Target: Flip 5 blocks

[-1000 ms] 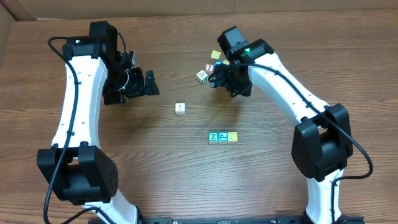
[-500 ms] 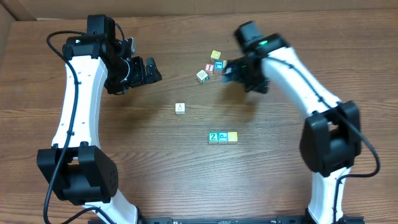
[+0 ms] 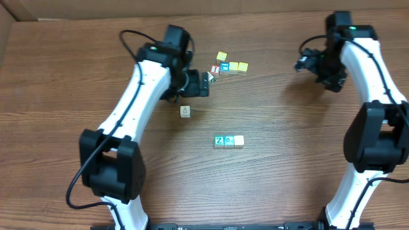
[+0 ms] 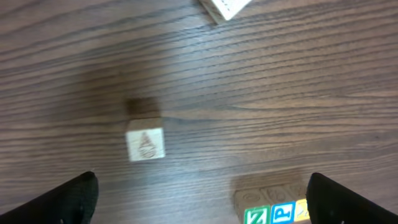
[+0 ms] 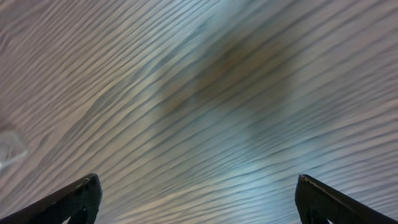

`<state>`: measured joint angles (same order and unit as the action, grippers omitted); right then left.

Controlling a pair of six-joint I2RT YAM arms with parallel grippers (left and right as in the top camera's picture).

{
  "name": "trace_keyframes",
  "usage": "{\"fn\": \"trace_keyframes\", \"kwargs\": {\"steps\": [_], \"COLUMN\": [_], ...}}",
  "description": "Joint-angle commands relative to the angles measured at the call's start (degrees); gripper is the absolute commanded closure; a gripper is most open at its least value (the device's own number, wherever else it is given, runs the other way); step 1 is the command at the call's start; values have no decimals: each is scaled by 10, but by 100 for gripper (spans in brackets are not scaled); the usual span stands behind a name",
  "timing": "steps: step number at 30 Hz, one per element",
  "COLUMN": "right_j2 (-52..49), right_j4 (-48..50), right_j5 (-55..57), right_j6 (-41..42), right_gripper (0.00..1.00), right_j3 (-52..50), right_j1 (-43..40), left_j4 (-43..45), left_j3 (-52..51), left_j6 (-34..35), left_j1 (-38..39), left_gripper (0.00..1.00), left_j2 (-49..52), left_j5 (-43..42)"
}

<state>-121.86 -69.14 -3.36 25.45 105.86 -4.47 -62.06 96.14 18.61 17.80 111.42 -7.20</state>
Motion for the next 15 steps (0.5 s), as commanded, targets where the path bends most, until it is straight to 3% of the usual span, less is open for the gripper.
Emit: {"fn": "trace_keyframes", "kwargs": {"steps": [1, 3, 11, 15], "right_j2": [13, 13, 13, 13], "right_j4": [1, 1, 19, 20], "right_j5": [9, 7, 7, 7], "right_j6": [-6, -6, -6, -6], "right_gripper": [0, 0, 0, 0], "right_j3": [11, 11, 11, 11], "right_j1": [-24, -36, -49, -49], "left_j4": [6, 1, -5, -5], "left_j3": [-5, -5, -5, -5], "left_j6": [30, 42, 59, 59], "left_j1": [7, 7, 4, 4], "left_gripper": [20, 35, 34, 43], "left_j2": [17, 28, 85, 114], "left_j5": [33, 49, 72, 74]}}
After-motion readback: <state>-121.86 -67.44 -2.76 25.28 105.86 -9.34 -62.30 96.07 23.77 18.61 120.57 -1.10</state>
